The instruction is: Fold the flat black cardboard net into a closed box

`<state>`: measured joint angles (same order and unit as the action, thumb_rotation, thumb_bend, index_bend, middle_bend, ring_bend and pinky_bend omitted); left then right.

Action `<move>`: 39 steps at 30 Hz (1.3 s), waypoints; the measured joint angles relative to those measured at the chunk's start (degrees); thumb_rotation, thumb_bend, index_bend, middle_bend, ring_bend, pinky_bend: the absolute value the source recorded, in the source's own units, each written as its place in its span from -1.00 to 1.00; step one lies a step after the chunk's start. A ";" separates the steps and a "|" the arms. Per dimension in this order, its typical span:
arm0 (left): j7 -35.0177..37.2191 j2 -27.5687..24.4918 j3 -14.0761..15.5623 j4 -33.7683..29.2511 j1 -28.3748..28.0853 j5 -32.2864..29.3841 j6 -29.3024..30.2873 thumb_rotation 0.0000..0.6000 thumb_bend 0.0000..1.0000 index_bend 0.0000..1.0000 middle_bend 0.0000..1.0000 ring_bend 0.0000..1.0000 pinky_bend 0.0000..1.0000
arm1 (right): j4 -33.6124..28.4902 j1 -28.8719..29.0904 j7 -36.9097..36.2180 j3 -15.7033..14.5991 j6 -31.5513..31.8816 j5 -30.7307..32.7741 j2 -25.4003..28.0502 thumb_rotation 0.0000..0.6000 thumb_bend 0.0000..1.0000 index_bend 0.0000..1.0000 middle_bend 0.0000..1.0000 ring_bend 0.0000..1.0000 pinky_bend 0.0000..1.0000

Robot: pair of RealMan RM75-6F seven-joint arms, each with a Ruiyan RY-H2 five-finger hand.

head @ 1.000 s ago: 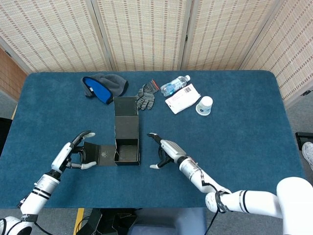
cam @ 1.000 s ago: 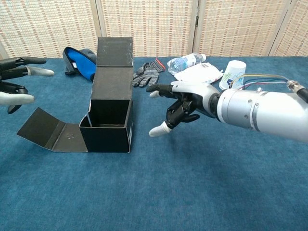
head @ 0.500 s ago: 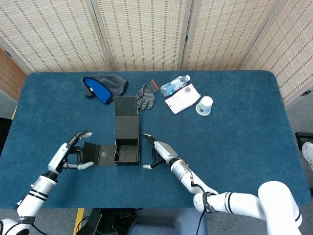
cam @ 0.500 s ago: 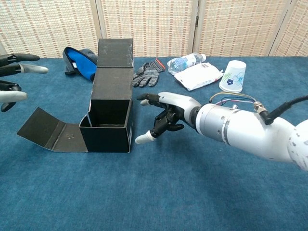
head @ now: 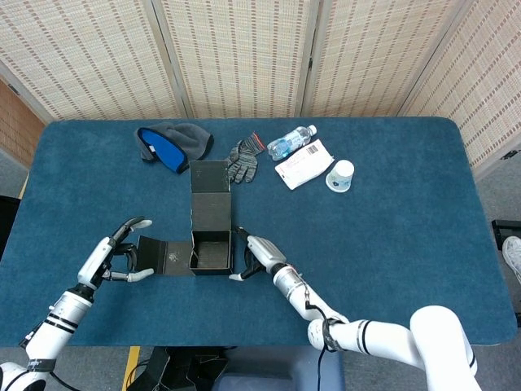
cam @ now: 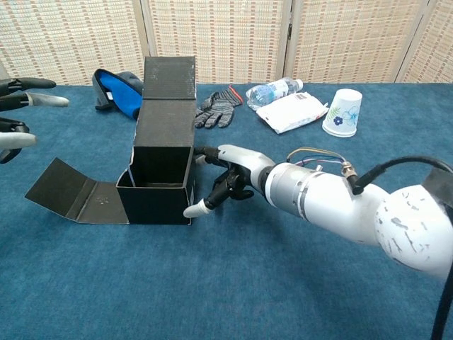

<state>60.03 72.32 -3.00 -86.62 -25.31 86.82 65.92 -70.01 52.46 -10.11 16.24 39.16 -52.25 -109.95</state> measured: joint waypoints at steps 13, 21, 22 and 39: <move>2.06 -0.04 0.07 1.14 -0.12 0.61 0.39 1.00 -0.81 -0.80 -0.67 0.27 0.38 | 3.61 -0.10 -0.04 1.32 0.27 -2.30 -3.17 1.00 -0.77 -0.98 -0.70 0.33 0.97; 2.81 -0.17 -0.04 1.70 -0.22 0.50 0.52 1.00 -0.81 -0.80 -0.67 0.27 0.38 | 7.14 0.33 -0.40 2.37 0.36 -3.60 -5.74 1.00 -0.50 -0.56 -0.48 0.42 0.97; 2.85 -0.21 -0.07 1.74 -0.23 0.46 0.53 1.00 -0.81 -0.80 -0.67 0.27 0.38 | 7.59 0.37 -0.40 2.49 0.63 -3.92 -6.07 1.00 -0.47 -0.51 -0.46 0.43 0.97; -5.20 0.79 -3.52 3.04 1.77 -3.27 6.23 1.00 -0.81 -0.78 -0.67 0.29 0.38 | 0.65 -3.42 -5.75 7.19 2.21 -3.02 -1.94 1.00 -0.22 -0.18 -0.19 0.52 1.00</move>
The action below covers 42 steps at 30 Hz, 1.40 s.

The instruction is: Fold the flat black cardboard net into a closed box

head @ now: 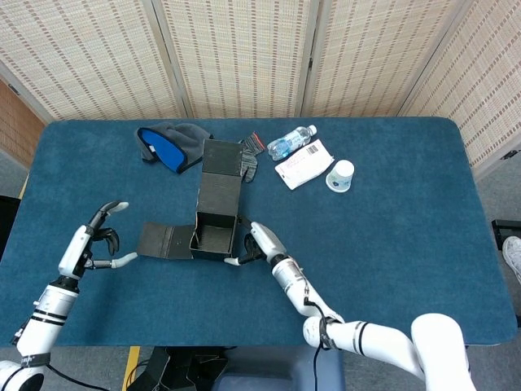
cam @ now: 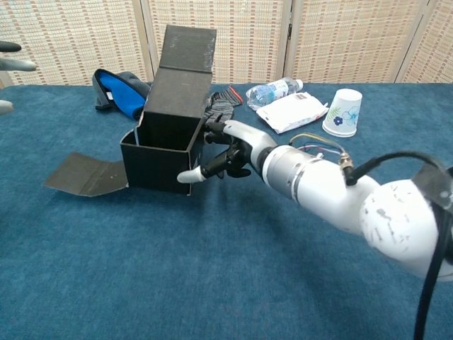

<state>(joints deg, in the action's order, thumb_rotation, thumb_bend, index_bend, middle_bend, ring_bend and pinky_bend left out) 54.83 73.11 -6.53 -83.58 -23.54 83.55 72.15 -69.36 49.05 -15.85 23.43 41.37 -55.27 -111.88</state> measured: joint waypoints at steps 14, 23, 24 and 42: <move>-14.87 5.19 -3.90 9.35 0.54 -2.29 5.30 1.00 -0.81 -1.00 -0.97 0.22 0.56 | -12.51 -8.30 -17.85 6.12 -12.04 7.71 11.84 1.00 -0.20 -0.15 -0.17 0.52 1.00; -18.57 12.10 -3.33 16.77 -1.90 -0.36 4.40 1.00 -0.81 -1.00 -1.00 0.10 0.54 | -14.84 -12.36 -27.06 10.39 -21.42 3.43 14.23 1.00 -0.20 -0.14 -0.16 0.52 1.00; -18.58 12.86 -3.34 17.43 -2.19 -0.15 4.40 1.00 -0.81 -1.00 -1.00 0.10 0.53 | -14.86 -12.71 -27.53 10.68 -22.13 2.33 14.21 1.00 -0.20 -0.13 -0.15 0.52 1.00; -14.55 22.82 -4.54 25.54 -5.95 3.61 9.64 1.00 -0.81 -1.00 -1.00 0.10 0.52 | -13.62 -13.22 -30.49 11.41 -24.02 -6.73 12.83 1.00 -0.19 -0.12 -0.14 0.53 1.00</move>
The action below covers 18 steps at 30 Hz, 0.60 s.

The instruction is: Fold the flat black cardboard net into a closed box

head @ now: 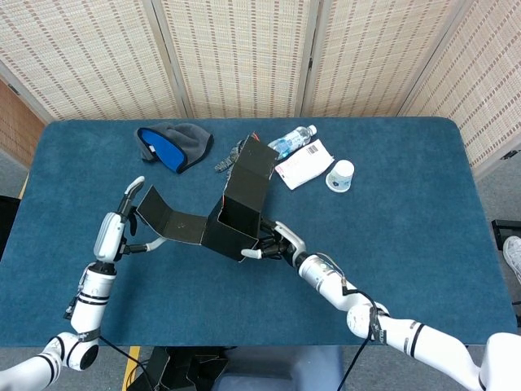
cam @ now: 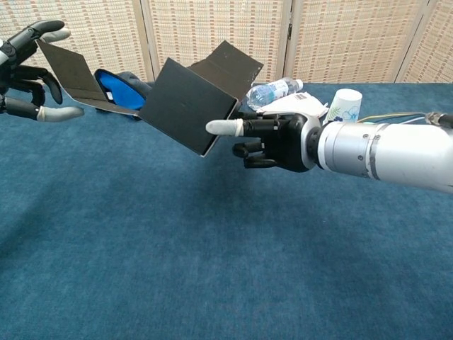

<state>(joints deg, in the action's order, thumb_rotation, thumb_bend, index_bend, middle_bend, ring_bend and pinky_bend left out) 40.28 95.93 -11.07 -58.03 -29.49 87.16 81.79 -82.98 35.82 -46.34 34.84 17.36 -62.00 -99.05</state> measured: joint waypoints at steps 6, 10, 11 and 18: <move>1.17 1.32 -0.08 1.17 -0.48 0.17 0.85 1.00 -0.81 -1.00 -1.00 0.11 0.52 | 0.30 0.79 0.24 -0.99 0.46 -1.18 -0.17 1.00 -0.18 -0.11 -0.14 0.54 1.00; 1.68 1.71 -0.01 1.42 -0.98 0.39 0.79 1.00 -0.81 -1.00 -1.00 0.08 0.52 | 0.98 1.99 1.36 -2.09 1.03 -1.73 -0.37 1.00 -0.18 -0.11 -0.14 0.54 1.00; 1.78 1.77 0.07 1.47 -1.11 0.57 0.84 1.00 -0.81 -1.00 -1.00 0.08 0.52 | 1.06 2.30 1.49 -2.24 1.09 -1.74 -0.38 1.00 -0.18 -0.11 -0.14 0.54 1.00; 1.82 1.95 0.48 1.97 -1.64 1.47 1.54 1.00 -0.81 -1.00 -1.00 0.08 0.51 | 1.42 5.01 3.32 -3.50 1.73 -1.07 -0.11 1.00 -0.18 -0.11 -0.14 0.54 1.00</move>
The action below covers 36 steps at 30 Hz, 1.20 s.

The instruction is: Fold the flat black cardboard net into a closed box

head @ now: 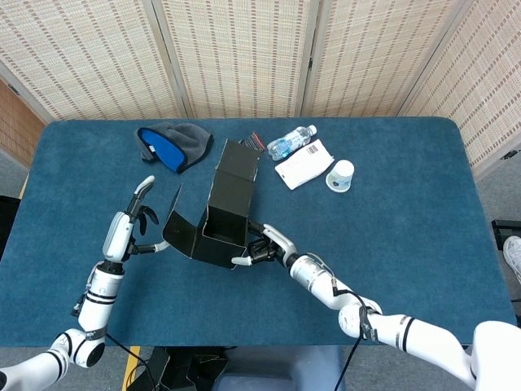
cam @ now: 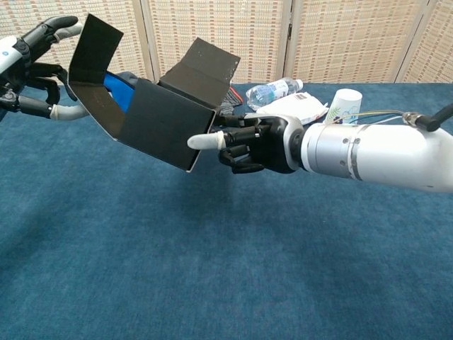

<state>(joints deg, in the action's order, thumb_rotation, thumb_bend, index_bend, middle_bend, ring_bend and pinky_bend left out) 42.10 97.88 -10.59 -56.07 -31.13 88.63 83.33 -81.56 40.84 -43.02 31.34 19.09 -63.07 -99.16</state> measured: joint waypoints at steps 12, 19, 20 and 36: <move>1.13 -0.17 1.59 3.04 -1.34 2.63 1.39 1.00 -0.81 -1.00 -1.00 0.11 0.51 | 0.10 3.28 2.26 -2.17 0.48 3.65 1.09 1.00 -0.19 -0.11 -0.14 0.55 1.00; 2.06 1.11 1.03 4.27 -2.02 2.78 3.31 1.00 -0.82 -0.87 -0.99 0.20 0.51 | -0.32 4.10 2.55 -2.80 0.46 4.66 1.49 1.00 -0.18 -0.11 -0.14 0.55 1.00; 1.92 1.26 1.12 4.62 -2.14 2.90 3.40 1.00 -0.82 -0.85 -0.98 0.21 0.51 | -0.36 4.14 2.52 -2.82 0.46 4.72 1.54 1.00 -0.18 -0.11 -0.14 0.55 1.00; 0.18 -1.22 4.22 7.06 -4.29 6.23 3.19 1.00 -0.84 -0.37 -0.63 0.29 0.51 | -0.14 5.06 3.06 -3.63 0.23 4.24 2.22 1.00 -0.18 -0.10 -0.14 0.55 1.00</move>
<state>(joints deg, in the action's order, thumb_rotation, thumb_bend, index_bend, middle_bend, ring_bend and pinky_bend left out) 42.28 96.66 -6.36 -49.01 -35.42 94.86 86.52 -81.70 45.90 -39.96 27.71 19.32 -58.82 -96.95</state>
